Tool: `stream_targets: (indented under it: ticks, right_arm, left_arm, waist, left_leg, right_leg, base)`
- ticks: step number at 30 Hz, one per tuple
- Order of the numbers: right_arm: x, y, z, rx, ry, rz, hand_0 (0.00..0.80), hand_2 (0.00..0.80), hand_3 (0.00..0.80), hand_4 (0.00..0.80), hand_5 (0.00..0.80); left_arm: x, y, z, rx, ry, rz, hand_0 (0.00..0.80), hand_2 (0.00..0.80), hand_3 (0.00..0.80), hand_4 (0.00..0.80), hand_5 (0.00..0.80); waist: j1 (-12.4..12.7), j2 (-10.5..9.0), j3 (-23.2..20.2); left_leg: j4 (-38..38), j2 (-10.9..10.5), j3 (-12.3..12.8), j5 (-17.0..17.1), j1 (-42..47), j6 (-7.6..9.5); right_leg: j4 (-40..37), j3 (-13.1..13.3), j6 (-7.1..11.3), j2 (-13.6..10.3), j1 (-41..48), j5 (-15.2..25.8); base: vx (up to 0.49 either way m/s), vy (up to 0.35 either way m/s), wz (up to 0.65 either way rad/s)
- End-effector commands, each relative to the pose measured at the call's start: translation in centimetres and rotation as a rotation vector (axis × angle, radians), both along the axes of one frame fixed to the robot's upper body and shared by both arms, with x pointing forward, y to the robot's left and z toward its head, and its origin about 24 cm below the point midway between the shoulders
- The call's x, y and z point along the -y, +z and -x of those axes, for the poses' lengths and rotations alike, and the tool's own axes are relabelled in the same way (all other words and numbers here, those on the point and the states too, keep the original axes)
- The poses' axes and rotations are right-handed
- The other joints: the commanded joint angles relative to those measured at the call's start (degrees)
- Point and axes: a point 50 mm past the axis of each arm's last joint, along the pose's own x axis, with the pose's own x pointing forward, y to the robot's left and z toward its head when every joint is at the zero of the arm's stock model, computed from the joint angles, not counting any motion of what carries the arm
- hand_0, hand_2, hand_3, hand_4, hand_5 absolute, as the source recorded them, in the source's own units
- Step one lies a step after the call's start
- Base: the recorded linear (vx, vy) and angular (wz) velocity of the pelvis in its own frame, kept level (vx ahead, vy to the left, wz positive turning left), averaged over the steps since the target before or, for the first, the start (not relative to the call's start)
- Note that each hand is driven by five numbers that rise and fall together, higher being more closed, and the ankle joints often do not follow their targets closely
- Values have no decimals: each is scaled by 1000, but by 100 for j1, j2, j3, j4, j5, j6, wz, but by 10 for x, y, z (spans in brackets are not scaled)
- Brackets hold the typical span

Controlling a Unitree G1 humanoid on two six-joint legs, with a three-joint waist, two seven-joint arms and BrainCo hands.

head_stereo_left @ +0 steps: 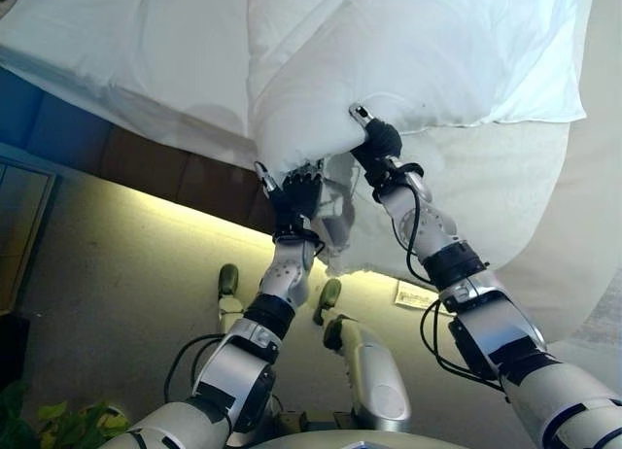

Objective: Make the bed neatly

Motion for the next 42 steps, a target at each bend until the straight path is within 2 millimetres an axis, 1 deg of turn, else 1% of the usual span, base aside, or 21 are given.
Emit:
stream_targets:
  ticks: [1, 4, 7, 10, 13, 15, 18, 20, 25, 28, 30, 31, 32, 34, 35, 36, 37, 39, 40, 41, 42]
  right_arm:
    - [-67, -2, 48, 105, 381, 19, 0, 0, 0, 0, 0]
    - [-53, -52, 60, -56, 398, 95, 0, 0, 0, 0, 0]
    - [-37, -98, 73, -217, 385, 148, 0, 0, 0, 0, 0]
    - [-9, -147, 91, -389, 333, 189, 0, 0, 0, 0, 0]
    - [17, -182, 110, -512, 289, 204, 0, 0, 0, 0, 0]
    - [30, -197, 120, -563, 261, 202, 0, 0, 0, 0, 0]
    - [40, -209, 127, -617, 223, 186, 0, 0, 0, 0, 0]
    - [43, -215, 130, -639, 202, 190, 0, 0, 0, 0, 0]
    - [44, -226, 139, -680, 171, 239, 0, 0, 0, 0, 0]
    - [43, -231, 147, -687, 160, 272, 0, 0, 0, 0, 0]
    - [44, -235, 152, -698, 153, 293, 0, 0, 0, 0, 0]
    - [45, -238, 158, -719, 150, 290, 0, 0, 0, 0, 0]
    - [46, -242, 164, -741, 144, 290, 0, 0, 0, 0, 0]
    - [50, -247, 170, -765, 143, 303, 0, 0, 0, 0, 0]
    - [52, -250, 174, -783, 137, 308, 0, 0, 0, 0, 0]
    - [56, -253, 178, -803, 133, 313, 0, 0, 0, 0, 0]
    - [59, -256, 182, -819, 132, 315, 0, 0, 0, 0, 0]
    - [63, -260, 189, -851, 118, 304, 0, 0, 0, 0, 0]
    - [65, -261, 190, -857, 115, 305, 0, 0, 0, 0, 0]
    - [67, -263, 192, -865, 112, 303, 0, 0, 0, 0, 0]
    - [70, -263, 194, -873, 102, 297, 0, 0, 0, 0, 0]
  left_arm:
    - [-98, 42, -10, 169, 362, 53, 0, 0, 0, 0, 0]
    - [-118, 44, -7, 199, 412, 24, 0, 0, 0, 0, 0]
    - [-136, 46, -5, 214, 459, 11, 0, 0, 0, 0, 0]
    - [-153, 48, -1, 258, 493, 4, 0, 0, 0, 0, 0]
    - [-168, 50, 3, 289, 517, -6, 0, 0, 0, 0, 0]
    - [-175, 52, 5, 301, 527, -16, 0, 0, 0, 0, 0]
    - [-185, 54, 10, 295, 544, -21, 0, 0, 0, 0, 0]
    - [-192, 46, 13, 249, 560, -31, 0, 0, 0, 0, 0]
    - [-210, 4, 28, 27, 593, -69, 0, 0, 0, 0, 0]
    - [-217, -19, 42, -67, 636, -88, 0, 0, 0, 0, 0]
    - [-223, -33, 53, -128, 658, -94, 104, 104, 104, 104, 104]
    - [-229, -42, 60, -171, 671, -101, 213, 213, 213, 213, 213]
    - [-235, -50, 68, -212, 687, -107, 254, 254, 254, 254, 254]
    - [-241, -58, 76, -250, 701, -121, 311, 311, 311, 311, 311]
    - [-245, -62, 80, -277, 707, -134, 279, 279, 279, 279, 279]
    - [-248, -67, 85, -308, 707, -155, 157, 157, 157, 157, 157]
    - [-249, -71, 89, -327, 702, -165, 0, 0, 0, 0, 0]
    - [-252, -80, 96, -361, 698, -185, 0, 0, 0, 0, 0]
    - [-254, -83, 99, -379, 698, -190, 53, 53, 53, 53, 53]
    - [-258, -87, 104, -393, 709, -193, 351, 351, 351, 351, 351]
    - [-262, -92, 110, -406, 713, -200, 420, 420, 420, 420, 420]
  waist:
    - [362, -749, 65]
    - [260, -764, 25]
    - [150, -715, -85]
    - [64, -597, -229]
    - [19, -452, -414]
    - [12, -368, -533]
    - [46, -206, -755]
    - [83, -90, -913]
    - [201, 163, -1249]
    - [279, 253, -1400]
    - [311, 280, -1470]
    - [327, 296, -1519]
    - [338, 310, -1570]
    - [341, 326, -1622]
    - [349, 339, -1653]
    - [361, 353, -1692]
    - [376, 365, -1723]
    - [422, 393, -1781]
    - [434, 404, -1800]
    - [453, 417, -1825]
    - [470, 436, -1850]
  left_leg:
    - [237, -130, -21, 226, -191, 257]
    - [133, -125, 21, 202, -24, 260]
    - [25, -160, 69, 225, 115, 253]
    - [-85, -205, 103, 189, 291, 250]
    - [-242, -255, 124, 159, 512, 256]
    - [-320, -283, 131, 146, 653, 264]
    - [-440, -345, 110, 132, 845, 275]
    - [-537, -383, 84, 123, 1005, 276]
    - [-709, -468, -2, 117, 1350, 301]
    - [-726, -502, -58, 83, 1488, 315]
    - [-738, -511, -85, 68, 1569, 323]
    - [-752, -508, -91, 61, 1627, 324]
    - [-770, -509, -97, 59, 1678, 325]
    - [-795, -504, -100, 61, 1732, 323]
    - [-815, -500, -101, 63, 1765, 320]
    - [-839, -499, -107, 63, 1806, 319]
    - [-863, -498, -115, 68, 1837, 319]
    - [-891, -503, -137, 80, 1885, 316]
    - [-895, -504, -146, 82, 1901, 314]
    - [-889, -507, -159, 80, 1914, 308]
    - [-881, -510, -173, 83, 1924, 301]
  right_leg:
    - [-306, 234, 612, -454, 166, 732]
    - [-373, 305, 607, -421, 277, 715]
    - [-474, 372, 595, -432, 382, 727]
    - [-545, 449, 599, -464, 513, 682]
    - [-638, 492, 624, -519, 683, 657]
    - [-697, 506, 645, -567, 811, 655]
    - [-818, 510, 667, -640, 1017, 655]
    - [-918, 509, 682, -678, 1190, 651]
    - [-1039, 458, 696, -765, 1521, 637]
    - [-1038, 383, 700, -810, 1662, 598]
    - [-1042, 359, 701, -823, 1754, 573]
    - [-1043, 349, 702, -824, 1807, 559]
    - [-1052, 345, 700, -823, 1854, 547]
    - [-1063, 334, 702, -826, 1903, 538]
    - [-1070, 324, 702, -828, 1934, 528]
    - [-1079, 312, 704, -829, 1973, 519]
    - [-1087, 295, 706, -827, 2005, 512]
    - [-1101, 248, 715, -836, 2074, 511]
    - [-1108, 226, 716, -840, 2103, 508]
    - [-1112, 204, 720, -848, 2132, 500]
    - [-1108, 184, 723, -859, 2150, 495]
  base:
    - [0, 0, 0]
    - [3, 35, 0]
    - [-9, 102, -3]
    - [13, 115, -5]
    - [29, 96, -3]
    - [49, 73, 2]
    - [74, 68, 0]
    - [108, 81, 4]
    - [120, 88, 8]
    - [103, 79, 7]
    - [91, 52, 4]
    - [88, 54, 2]
    - [83, 51, 2]
    - [51, 41, -1]
    - [51, 47, -3]
    - [51, 39, 0]
    - [51, 26, 2]
    - [41, 19, 4]
    - [35, 29, 9]
    - [36, 44, 12]
    - [42, 59, 13]
